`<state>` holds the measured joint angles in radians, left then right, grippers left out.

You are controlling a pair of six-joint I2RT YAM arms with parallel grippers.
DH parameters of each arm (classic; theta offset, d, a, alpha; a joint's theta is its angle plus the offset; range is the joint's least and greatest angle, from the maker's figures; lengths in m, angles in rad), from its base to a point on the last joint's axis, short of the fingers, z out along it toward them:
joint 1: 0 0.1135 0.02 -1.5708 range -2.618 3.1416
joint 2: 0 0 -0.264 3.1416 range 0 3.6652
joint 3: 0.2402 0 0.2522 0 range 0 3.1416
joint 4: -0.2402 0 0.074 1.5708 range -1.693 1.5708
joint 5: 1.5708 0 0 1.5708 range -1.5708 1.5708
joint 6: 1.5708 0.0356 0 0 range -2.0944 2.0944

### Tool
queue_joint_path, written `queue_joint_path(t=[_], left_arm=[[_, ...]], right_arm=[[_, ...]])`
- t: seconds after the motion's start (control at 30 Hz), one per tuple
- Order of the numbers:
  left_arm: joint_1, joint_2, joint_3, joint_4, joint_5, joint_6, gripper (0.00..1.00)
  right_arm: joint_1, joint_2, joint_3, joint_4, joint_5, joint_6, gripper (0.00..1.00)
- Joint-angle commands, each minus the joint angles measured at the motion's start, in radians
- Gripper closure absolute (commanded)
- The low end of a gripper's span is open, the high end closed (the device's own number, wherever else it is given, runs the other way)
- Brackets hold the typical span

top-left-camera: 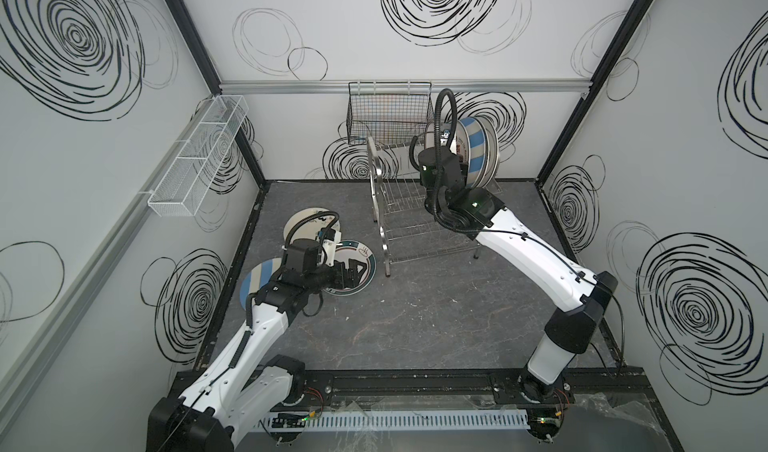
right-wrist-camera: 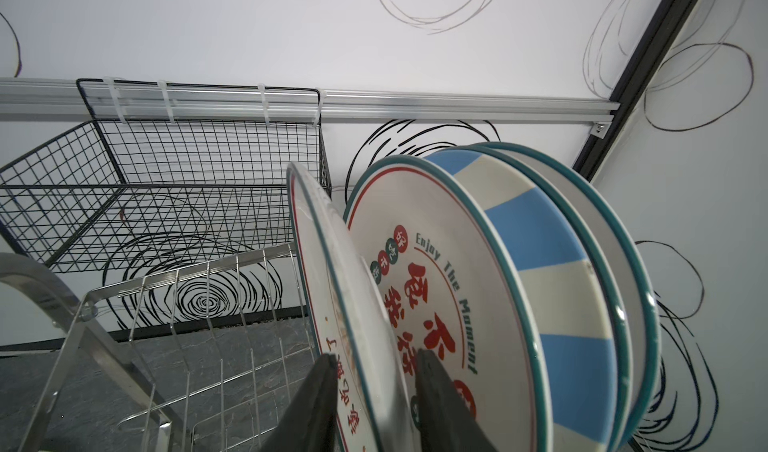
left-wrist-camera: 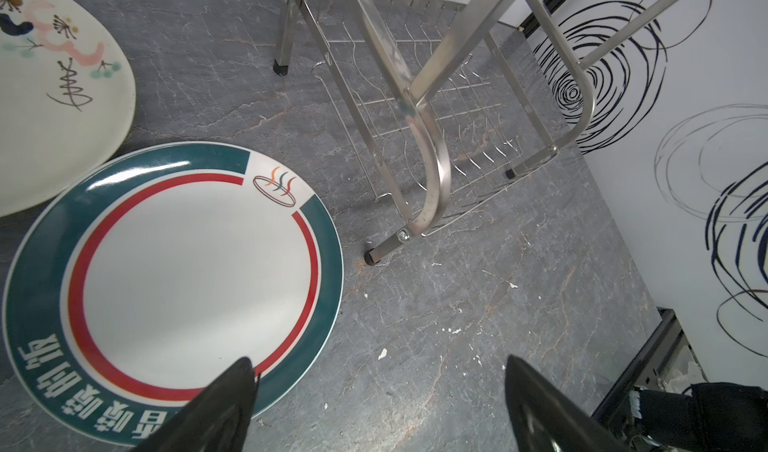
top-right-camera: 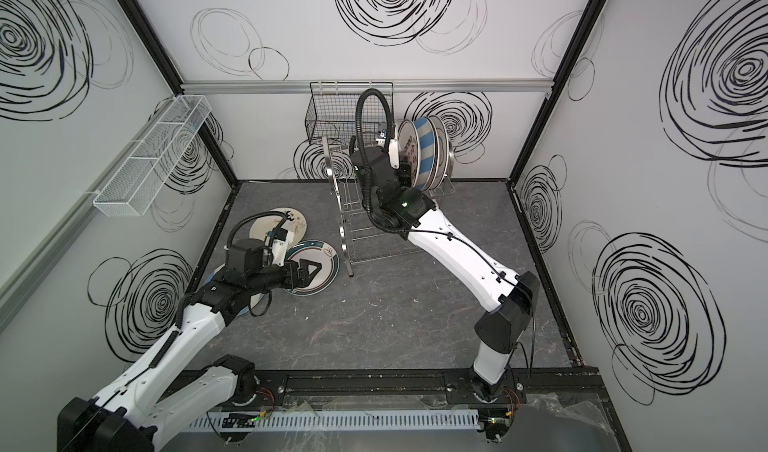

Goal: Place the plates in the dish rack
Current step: 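Open the right gripper and draw it back from the rack, then lower the right gripper toward the table while the left gripper moves toward the rack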

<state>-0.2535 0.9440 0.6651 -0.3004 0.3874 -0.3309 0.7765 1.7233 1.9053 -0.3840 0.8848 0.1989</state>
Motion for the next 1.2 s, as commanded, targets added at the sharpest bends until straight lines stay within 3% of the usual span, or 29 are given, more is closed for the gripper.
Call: queue_joint_path(t=[0.0,0.2,0.33,0.43,0.57,0.67,0.9,1.03,1.17], left_arm=[[-0.021,0.009,0.001,0.078,0.019,-0.037,0.04],[-0.063,0.015,-0.015,0.147,-0.034,-0.08,0.04],[-0.076,0.018,-0.067,0.251,-0.054,-0.135,0.04],[-0.091,0.036,-0.089,0.328,-0.065,-0.148,0.04],[-0.156,0.02,-0.149,0.467,-0.114,-0.164,0.04],[-0.199,0.015,-0.194,0.57,-0.16,-0.162,0.04],[-0.234,0.096,-0.192,0.666,-0.218,-0.116,0.04],[-0.251,0.158,-0.163,0.715,-0.196,-0.06,0.04],[-0.28,0.213,-0.13,0.721,-0.204,-0.017,0.04]], right_arm=[[-0.007,-0.037,0.037,-0.04,0.008,-0.016,0.61],[0.019,-0.058,0.116,-0.083,-0.038,-0.04,0.51],[0.03,-0.091,0.198,-0.149,-0.227,-0.027,0.41],[0.032,-0.177,0.146,-0.155,-0.432,-0.035,0.36],[0.041,-0.366,-0.097,-0.102,-0.739,-0.063,0.28],[0.047,-0.554,-0.365,0.019,-0.862,-0.074,0.26],[0.048,-0.872,-0.856,0.22,-0.925,-0.019,0.26],[0.049,-0.964,-1.023,0.263,-0.981,0.021,0.24],[0.049,-1.028,-1.111,0.248,-0.932,0.05,0.22]])
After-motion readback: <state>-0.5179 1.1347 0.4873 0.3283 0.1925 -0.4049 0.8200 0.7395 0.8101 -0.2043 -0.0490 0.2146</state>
